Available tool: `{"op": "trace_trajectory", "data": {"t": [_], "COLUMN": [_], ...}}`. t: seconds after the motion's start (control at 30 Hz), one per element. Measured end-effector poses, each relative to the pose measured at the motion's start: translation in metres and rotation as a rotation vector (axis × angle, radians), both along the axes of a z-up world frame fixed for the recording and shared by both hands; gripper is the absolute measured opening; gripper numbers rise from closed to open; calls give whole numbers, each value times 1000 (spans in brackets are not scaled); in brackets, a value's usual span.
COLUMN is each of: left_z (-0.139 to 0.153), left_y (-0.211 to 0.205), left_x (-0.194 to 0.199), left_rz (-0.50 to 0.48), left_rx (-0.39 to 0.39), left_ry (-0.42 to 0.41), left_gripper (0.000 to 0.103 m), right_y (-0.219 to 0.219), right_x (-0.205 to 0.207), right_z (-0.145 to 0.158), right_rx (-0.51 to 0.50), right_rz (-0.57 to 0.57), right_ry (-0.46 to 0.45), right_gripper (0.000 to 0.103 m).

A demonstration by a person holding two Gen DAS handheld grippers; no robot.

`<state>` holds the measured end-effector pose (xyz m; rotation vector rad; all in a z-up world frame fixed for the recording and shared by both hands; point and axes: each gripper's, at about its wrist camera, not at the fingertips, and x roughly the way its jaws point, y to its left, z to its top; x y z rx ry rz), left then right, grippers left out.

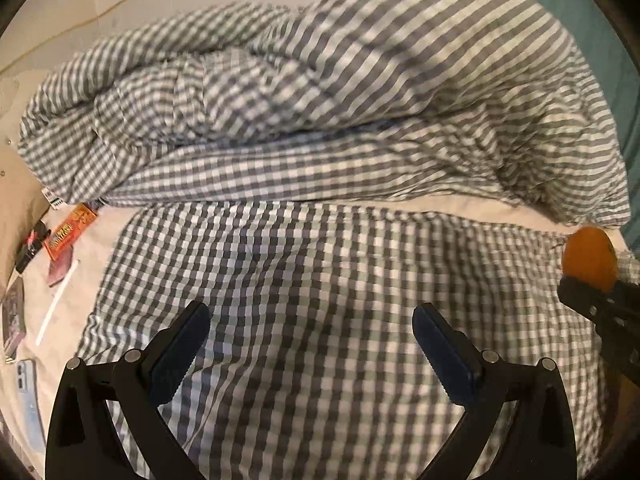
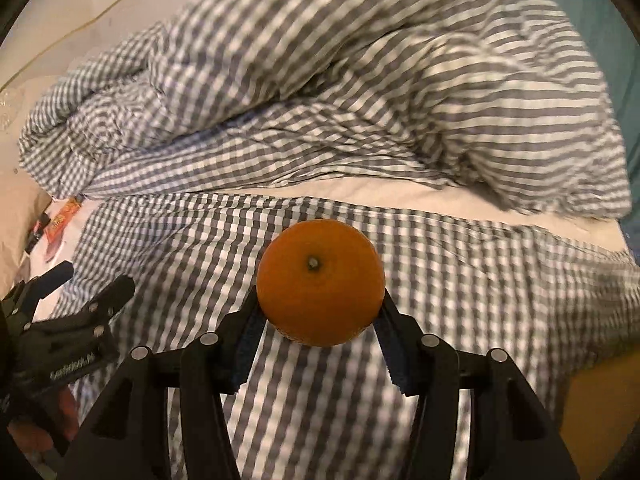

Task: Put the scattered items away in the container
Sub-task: 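Carry the orange with right gripper into the box and release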

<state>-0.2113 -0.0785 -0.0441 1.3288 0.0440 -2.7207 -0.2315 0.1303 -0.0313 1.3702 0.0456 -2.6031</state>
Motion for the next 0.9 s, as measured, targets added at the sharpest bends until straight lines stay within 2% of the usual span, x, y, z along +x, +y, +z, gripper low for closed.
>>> {"op": "trace_trajectory", "data": {"t": [0.23,0.4,0.63,0.9], "left_z": [42,67,77,78], "left_y": [37,73,133,233], "left_x": [44,83,123,149], "left_rz": [-39,-88,-126,-244], "left_rx": [2,4,42,31], "left_ry": [45,82,76,69], "left_gripper": [103,103,103,103], "right_y": [44,82,151,245], "right_x": [67,114,171,198], "right_z": [47,64,74,76], "right_rx": [13,13,-9,19], "right_rz": [-53,-102,-175,-294], "right_ry": [49,72,86,85], "right_gripper": [53,53,53,53]}}
